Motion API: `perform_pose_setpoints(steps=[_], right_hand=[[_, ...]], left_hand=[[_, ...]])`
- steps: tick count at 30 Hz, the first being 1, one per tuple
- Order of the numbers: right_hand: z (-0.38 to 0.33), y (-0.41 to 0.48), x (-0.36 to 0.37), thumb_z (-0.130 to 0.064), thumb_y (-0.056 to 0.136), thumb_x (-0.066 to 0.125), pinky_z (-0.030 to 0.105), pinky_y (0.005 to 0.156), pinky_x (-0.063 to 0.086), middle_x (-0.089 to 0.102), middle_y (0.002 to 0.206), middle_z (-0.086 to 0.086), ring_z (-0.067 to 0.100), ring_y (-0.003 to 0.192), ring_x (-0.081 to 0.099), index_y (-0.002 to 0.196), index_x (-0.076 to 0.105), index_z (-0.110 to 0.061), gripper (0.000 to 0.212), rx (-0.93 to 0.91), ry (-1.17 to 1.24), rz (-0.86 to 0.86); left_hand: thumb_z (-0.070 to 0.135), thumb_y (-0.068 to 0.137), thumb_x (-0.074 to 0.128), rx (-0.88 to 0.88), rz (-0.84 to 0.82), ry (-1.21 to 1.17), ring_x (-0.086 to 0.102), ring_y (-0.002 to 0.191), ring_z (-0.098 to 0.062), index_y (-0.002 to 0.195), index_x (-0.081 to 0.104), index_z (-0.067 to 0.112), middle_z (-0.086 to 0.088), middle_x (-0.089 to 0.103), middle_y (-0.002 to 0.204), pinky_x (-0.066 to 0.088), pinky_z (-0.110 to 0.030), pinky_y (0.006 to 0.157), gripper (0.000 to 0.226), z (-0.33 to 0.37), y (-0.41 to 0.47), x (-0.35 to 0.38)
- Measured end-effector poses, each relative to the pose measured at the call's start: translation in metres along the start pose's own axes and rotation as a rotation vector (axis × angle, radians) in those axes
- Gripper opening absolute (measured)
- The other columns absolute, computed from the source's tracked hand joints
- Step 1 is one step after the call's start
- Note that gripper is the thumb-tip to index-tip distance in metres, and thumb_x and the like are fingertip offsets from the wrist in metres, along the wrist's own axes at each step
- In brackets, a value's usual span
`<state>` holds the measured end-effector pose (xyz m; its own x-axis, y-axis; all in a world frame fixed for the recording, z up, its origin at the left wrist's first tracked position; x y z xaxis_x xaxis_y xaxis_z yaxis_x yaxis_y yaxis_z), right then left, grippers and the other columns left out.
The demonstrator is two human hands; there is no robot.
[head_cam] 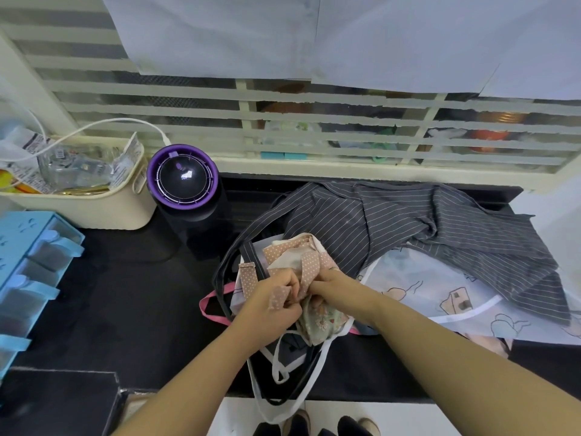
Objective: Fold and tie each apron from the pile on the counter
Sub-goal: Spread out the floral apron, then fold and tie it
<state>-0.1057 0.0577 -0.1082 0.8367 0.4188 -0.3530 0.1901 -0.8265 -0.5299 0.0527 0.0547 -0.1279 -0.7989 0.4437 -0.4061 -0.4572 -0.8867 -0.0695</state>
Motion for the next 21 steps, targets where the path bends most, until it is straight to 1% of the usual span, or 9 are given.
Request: perform_pose_setpoints(steps=[3,6,7,10,12,14,17,19,21], right_hand=[[-0.002,0.008,0.001,-0.017,0.088,0.046,0.047,0.088,0.052,0.07,0.094,0.018,0.024,0.076,0.061,0.096,0.06,0.008,0.03,0.024,-0.091,0.036],[-0.003,0.014,0.003,-0.018,0.085,0.047,0.039,0.068,0.047,0.062,0.078,0.018,0.021,0.069,0.051,0.076,0.056,0.002,0.023,0.031,-0.153,0.054],[-0.003,0.014,0.003,-0.018,0.085,0.048,0.035,0.066,0.042,0.058,0.077,0.018,0.02,0.069,0.048,0.076,0.057,-0.002,0.021,0.046,-0.166,0.045],[-0.002,0.015,-0.002,-0.018,0.087,0.051,0.032,0.07,0.04,0.059,0.08,0.016,0.019,0.074,0.048,0.087,0.063,0.006,0.027,0.111,-0.137,-0.026],[-0.001,0.012,-0.005,-0.016,0.085,0.053,0.033,0.067,0.037,0.055,0.075,0.01,0.02,0.072,0.044,0.082,0.063,0.003,0.022,0.125,-0.089,-0.045],[0.0,0.009,-0.005,-0.008,0.081,0.056,0.032,0.061,0.033,0.046,0.069,0.009,0.02,0.066,0.038,0.068,0.055,-0.005,0.014,0.11,-0.021,0.016],[0.006,0.004,-0.004,-0.008,0.077,0.064,0.034,0.063,0.038,0.051,0.069,0.006,0.018,0.066,0.044,0.06,0.053,-0.013,0.02,0.074,0.095,0.114],[0.012,0.0,-0.004,-0.012,0.073,0.068,0.031,0.059,0.038,0.048,0.061,0.004,0.015,0.059,0.043,0.056,0.051,-0.015,0.024,0.068,0.14,0.179],[0.016,-0.002,-0.004,-0.008,0.074,0.066,0.024,0.051,0.034,0.039,0.052,0.001,0.009,0.048,0.035,0.053,0.046,-0.012,0.029,0.031,0.16,0.302]], left_hand=[[-0.013,0.074,0.056,0.067,0.027,0.015,0.04,0.058,-0.004,0.066,0.039,0.023,0.015,0.047,0.064,0.035,-0.018,0.054,0.04,-0.001,-0.003,0.005],[-0.015,0.072,0.055,0.092,0.065,-0.008,0.038,0.06,-0.005,0.065,0.037,0.021,0.014,0.045,0.067,0.036,-0.023,0.054,0.041,-0.003,-0.006,0.008],[-0.016,0.072,0.054,0.09,0.068,-0.011,0.037,0.06,-0.005,0.065,0.037,0.021,0.015,0.045,0.067,0.035,-0.022,0.054,0.041,-0.003,-0.008,0.009],[-0.011,0.075,0.056,0.091,0.068,-0.042,0.036,0.061,-0.004,0.067,0.038,0.015,0.013,0.044,0.066,0.036,-0.022,0.055,0.034,-0.004,-0.012,0.014],[-0.002,0.083,0.062,0.078,0.068,-0.068,0.036,0.061,-0.005,0.069,0.038,0.017,0.01,0.043,0.066,0.039,-0.026,0.056,0.034,-0.005,-0.013,0.018],[0.014,0.089,0.064,0.073,0.062,-0.081,0.036,0.059,-0.006,0.071,0.038,0.02,0.01,0.042,0.066,0.038,-0.023,0.055,0.032,-0.007,-0.017,0.022],[0.042,0.096,0.048,0.126,0.117,-0.077,0.036,0.06,-0.018,0.077,0.041,0.018,0.0,0.038,0.067,0.036,-0.033,0.055,0.031,-0.011,-0.026,0.028],[0.047,0.098,0.038,0.141,0.164,-0.027,0.037,0.059,-0.015,0.079,0.041,0.021,0.005,0.039,0.067,0.035,-0.036,0.054,0.033,-0.017,-0.028,0.033],[0.044,0.1,0.032,0.157,0.205,0.096,0.042,0.066,-0.011,0.082,0.039,0.029,0.013,0.041,0.075,0.04,-0.036,0.06,0.025,-0.021,-0.027,0.036]])
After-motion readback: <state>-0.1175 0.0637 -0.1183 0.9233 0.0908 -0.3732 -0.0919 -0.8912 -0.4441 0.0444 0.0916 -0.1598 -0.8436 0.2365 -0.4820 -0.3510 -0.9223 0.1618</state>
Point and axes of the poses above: each hand's wrist, its own y-axis towards the middle knuckle, its own x-axis out of the palm, z = x × y, the point moved 1 cm from there along y, towards the middle knuckle
